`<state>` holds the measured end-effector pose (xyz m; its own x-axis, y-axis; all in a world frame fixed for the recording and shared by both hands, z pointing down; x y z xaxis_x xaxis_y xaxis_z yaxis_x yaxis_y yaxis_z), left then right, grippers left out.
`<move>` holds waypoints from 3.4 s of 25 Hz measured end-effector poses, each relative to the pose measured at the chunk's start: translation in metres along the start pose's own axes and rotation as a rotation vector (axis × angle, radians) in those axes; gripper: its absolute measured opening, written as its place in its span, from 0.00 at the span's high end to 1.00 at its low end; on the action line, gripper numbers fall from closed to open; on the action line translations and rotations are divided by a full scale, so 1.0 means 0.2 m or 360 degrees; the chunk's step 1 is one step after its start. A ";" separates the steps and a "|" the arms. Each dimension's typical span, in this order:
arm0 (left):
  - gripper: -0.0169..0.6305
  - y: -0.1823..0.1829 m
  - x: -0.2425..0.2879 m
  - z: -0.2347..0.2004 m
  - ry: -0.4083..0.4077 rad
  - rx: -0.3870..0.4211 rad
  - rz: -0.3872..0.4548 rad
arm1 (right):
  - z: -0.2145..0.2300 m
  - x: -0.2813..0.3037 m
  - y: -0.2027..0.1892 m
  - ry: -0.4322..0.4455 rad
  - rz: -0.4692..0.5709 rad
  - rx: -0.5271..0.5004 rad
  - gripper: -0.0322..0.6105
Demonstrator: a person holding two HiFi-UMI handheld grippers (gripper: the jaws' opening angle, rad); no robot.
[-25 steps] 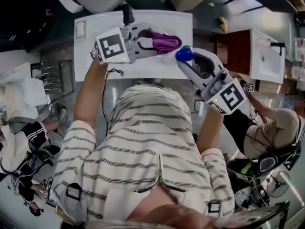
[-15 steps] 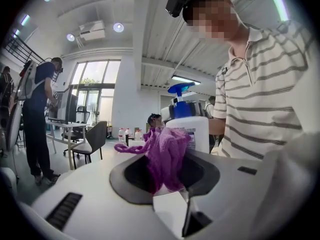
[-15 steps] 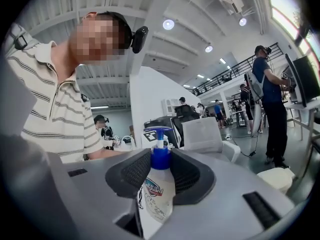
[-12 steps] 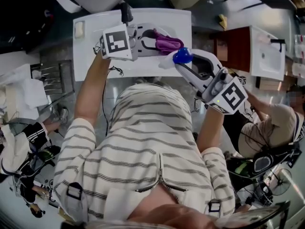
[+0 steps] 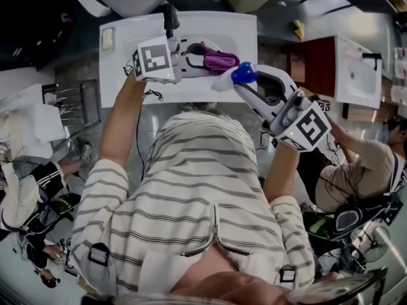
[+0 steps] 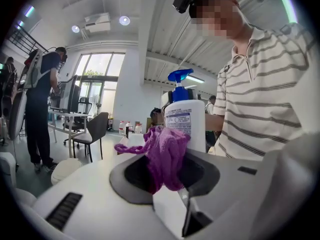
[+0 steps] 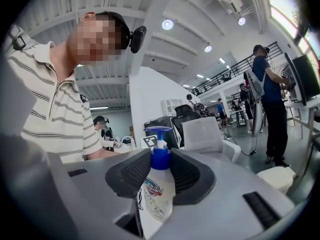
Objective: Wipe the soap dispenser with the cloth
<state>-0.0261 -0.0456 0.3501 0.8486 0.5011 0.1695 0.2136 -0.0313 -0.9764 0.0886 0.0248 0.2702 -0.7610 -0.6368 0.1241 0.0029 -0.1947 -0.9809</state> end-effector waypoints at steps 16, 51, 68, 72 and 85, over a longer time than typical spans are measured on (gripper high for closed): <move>0.78 -0.11 -0.07 0.07 0.0153 -0.0192 0.0131 | 0.04 0.02 -0.02 -0.0144 0.0022 0.0034 0.75; 0.77 -0.13 -0.13 0.07 0.1383 -0.0423 0.0402 | 0.35 0.23 -0.26 -0.1081 0.0000 0.0001 0.75; 0.77 -0.35 -0.18 -0.03 0.1758 -0.0435 0.0178 | 0.77 0.49 -0.71 -0.1224 -0.0029 0.0140 0.76; 0.77 -0.38 -0.17 -0.07 0.1767 -0.0423 0.0151 | 0.86 0.56 -0.80 -0.1209 -0.0055 0.0111 0.75; 0.77 -0.51 -0.19 -0.10 0.1696 -0.0531 0.0108 | 0.96 0.81 -1.03 -0.1065 -0.0209 -0.0108 0.75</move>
<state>-0.0705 -0.0775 0.4468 0.8104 -0.5025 0.3012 0.1345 -0.3408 -0.9304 0.0895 -0.1817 0.5213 -0.1875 -0.9393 0.2874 -0.1190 -0.2687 -0.9559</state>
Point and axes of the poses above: the fingertips, and each gripper's own axes: x forward along the fingers, z to its right, y out of its top, the point moved 6 cm from there along -x, backward along the fingers, and after that the axes turned 15 degrees about -y, right-handed, at the moved point
